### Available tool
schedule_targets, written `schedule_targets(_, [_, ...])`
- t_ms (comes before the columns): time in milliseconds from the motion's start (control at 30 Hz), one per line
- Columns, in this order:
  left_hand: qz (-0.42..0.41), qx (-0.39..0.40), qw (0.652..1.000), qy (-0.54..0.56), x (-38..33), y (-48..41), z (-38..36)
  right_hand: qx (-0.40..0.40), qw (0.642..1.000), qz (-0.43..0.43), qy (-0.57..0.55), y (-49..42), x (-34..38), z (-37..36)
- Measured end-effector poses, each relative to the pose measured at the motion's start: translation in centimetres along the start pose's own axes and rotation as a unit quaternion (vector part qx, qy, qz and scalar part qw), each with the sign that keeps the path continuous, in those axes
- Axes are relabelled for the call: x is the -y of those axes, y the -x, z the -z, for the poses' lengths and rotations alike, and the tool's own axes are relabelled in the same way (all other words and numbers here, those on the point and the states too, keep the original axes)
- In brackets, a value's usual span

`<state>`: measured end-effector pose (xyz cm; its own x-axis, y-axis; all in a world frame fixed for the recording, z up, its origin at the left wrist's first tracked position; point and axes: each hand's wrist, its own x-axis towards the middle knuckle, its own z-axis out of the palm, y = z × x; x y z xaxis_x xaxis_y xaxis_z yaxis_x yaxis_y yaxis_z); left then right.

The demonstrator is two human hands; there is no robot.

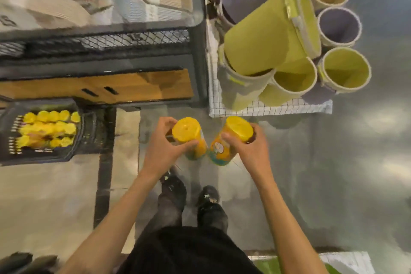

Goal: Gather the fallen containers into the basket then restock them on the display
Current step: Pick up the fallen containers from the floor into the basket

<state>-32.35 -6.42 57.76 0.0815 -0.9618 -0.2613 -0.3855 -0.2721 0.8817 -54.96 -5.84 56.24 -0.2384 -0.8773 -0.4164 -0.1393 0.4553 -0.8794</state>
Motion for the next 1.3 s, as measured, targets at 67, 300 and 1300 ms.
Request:
schedule_targets(67, [0.000,-0.039,0.999,0.016,-0.5,1.9,2.3,0.032,0.999,0.032,0.015,0.4,2.4,-0.9])
schedule_targets(300, [0.008,-0.188,0.981,0.048,-1.2,7.0,11.3,0.162,0.968,0.166,0.097,2.1,8.7,-7.5])
schedule_targets(1300, [0.073,-0.430,0.899,0.026,16.2,21.6,51.4,0.399,0.834,0.324,0.201,21.4,15.4,-53.5])
